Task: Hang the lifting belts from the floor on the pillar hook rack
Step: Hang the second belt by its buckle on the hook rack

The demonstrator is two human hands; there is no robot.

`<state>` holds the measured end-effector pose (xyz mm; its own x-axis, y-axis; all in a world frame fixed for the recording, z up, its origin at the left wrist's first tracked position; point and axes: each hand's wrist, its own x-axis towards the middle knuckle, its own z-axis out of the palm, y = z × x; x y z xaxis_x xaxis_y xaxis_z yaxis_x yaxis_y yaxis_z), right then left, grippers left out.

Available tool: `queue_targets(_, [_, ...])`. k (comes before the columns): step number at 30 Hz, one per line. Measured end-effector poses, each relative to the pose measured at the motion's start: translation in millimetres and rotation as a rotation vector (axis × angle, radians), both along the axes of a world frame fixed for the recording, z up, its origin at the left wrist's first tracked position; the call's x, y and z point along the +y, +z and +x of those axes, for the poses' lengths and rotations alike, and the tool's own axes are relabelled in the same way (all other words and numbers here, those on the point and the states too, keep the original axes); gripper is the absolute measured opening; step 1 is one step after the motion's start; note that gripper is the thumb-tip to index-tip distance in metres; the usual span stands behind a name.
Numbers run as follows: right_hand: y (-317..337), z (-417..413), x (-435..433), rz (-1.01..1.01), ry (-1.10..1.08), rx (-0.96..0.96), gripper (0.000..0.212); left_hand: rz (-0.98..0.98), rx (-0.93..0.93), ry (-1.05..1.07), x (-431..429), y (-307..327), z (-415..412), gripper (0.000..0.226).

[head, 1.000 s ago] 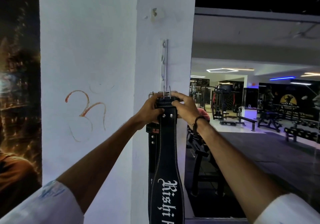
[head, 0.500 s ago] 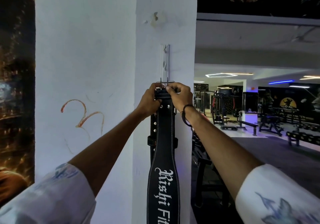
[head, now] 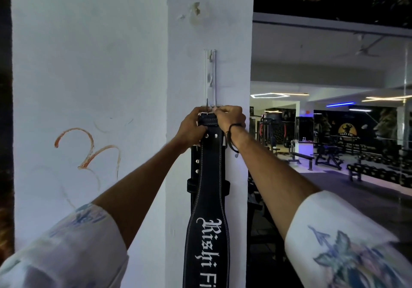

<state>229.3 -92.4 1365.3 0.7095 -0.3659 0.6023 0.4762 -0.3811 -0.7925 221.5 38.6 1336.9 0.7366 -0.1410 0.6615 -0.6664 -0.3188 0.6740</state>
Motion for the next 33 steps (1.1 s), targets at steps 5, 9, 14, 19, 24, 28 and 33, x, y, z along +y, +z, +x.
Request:
queue_targets(5, [3.7, 4.1, -2.4, -0.058, -0.03, 0.083, 0.017, -0.125, -0.024, 0.079, -10.4, -5.1, -0.9, 0.035])
queue_targets(9, [2.6, 5.9, 2.2, -0.106, -0.077, 0.119, 0.029, -0.231, -0.01, 0.281, -23.2, -3.6, 7.4, 0.046])
queue_targets(14, [0.1, 11.6, 0.3, -0.127, -0.1, 0.098, 0.028, -0.236, -0.043, 0.485, -30.5, 5.8, 11.2, 0.037])
queue_targets(19, [0.9, 11.9, -2.4, -0.136, -0.097, 0.09, 0.026, -0.164, -0.076, 0.564, -33.8, 9.3, 6.5, 0.045])
queue_targets(24, [10.4, 8.6, -5.4, -0.176, -0.096, 0.193, 0.031, 0.029, -0.075, 0.58, -24.0, 15.8, -1.4, 0.034])
queue_targets(28, [6.2, -6.0, -9.7, -0.294, -0.105, 0.194, 0.022, 0.214, -0.122, 0.67, -16.0, 16.2, -20.0, 0.023])
queue_targets(33, [-5.2, -68.6, -23.8, -0.642, -0.224, 0.131, 0.028, 0.507, -0.142, 0.747, -14.1, 5.9, -65.9, 0.037])
